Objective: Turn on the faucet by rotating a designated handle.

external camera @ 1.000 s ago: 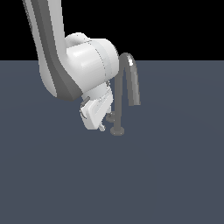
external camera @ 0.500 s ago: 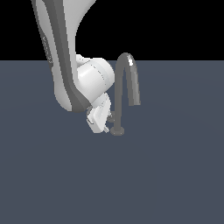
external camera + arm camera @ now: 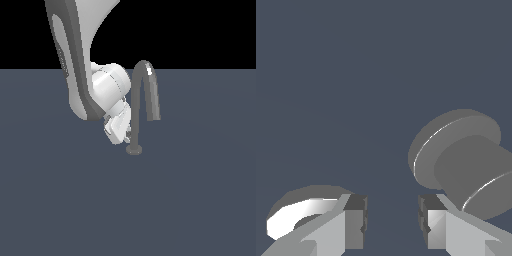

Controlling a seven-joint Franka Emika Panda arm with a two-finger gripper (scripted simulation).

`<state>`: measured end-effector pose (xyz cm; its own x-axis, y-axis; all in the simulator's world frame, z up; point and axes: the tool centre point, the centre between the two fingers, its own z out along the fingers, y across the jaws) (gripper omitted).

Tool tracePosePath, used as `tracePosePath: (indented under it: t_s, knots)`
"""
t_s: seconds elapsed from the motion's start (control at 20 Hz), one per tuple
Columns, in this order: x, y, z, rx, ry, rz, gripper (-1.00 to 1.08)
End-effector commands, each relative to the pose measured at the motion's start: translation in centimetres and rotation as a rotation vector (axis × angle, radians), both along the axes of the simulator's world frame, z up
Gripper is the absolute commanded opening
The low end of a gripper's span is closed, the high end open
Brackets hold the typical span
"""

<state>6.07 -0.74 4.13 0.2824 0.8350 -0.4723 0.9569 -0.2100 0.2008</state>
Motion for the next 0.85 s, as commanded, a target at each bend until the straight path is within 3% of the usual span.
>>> tracePosePath:
  t_s: [0.0, 0.05, 0.1, 0.15, 0.2, 0.25, 0.35, 0.4, 0.45, 0.5, 0.55, 0.6, 0.65, 0.7, 0.75, 0.8]
  knots:
    - [0.2, -9.3, -0.2, -0.087, -0.002, -0.141, 0.77]
    - [4.2, -5.4, 6.2, -0.059, -0.085, -0.091, -0.22]
    - [4.0, -4.5, 7.6, -0.051, -0.109, -0.077, -0.22]
    - [1.9, -10.5, 7.2, -0.097, -0.041, -0.02, 0.7]
    - [1.9, -7.6, 2.2, -0.144, 0.027, 0.037, 0.7]
    - [4.8, -2.8, 0.3, -0.127, -0.064, 0.076, 0.51]
    - [4.9, -3.0, -0.2, -0.137, -0.096, 0.079, 0.56]
    - [5.3, 0.7, -0.6, -0.114, -0.12, 0.11, 0.5]
    - [3.7, 6.4, -1.1, -0.075, -0.047, 0.167, -0.53]
    - [3.6, 7.1, -2.0, -0.068, -0.035, 0.176, -0.53]
    - [6.0, 2.3, -3.5, -0.054, -0.068, 0.083, 0.21]
    - [5.5, -3.8, -1.3, -0.04, -0.102, -0.01, 0.21]
    - [7.0, 0.2, -1.5, -0.081, -0.143, 0.072, -0.72]
    - [6.8, 3.2, -0.2, -0.101, -0.164, 0.115, -0.72]
    - [7.9, 2.0, -0.5, -0.112, -0.193, 0.126, -0.64]
    - [7.9, 8.3, -1.2, -0.055, -0.191, 0.184, 0.87]
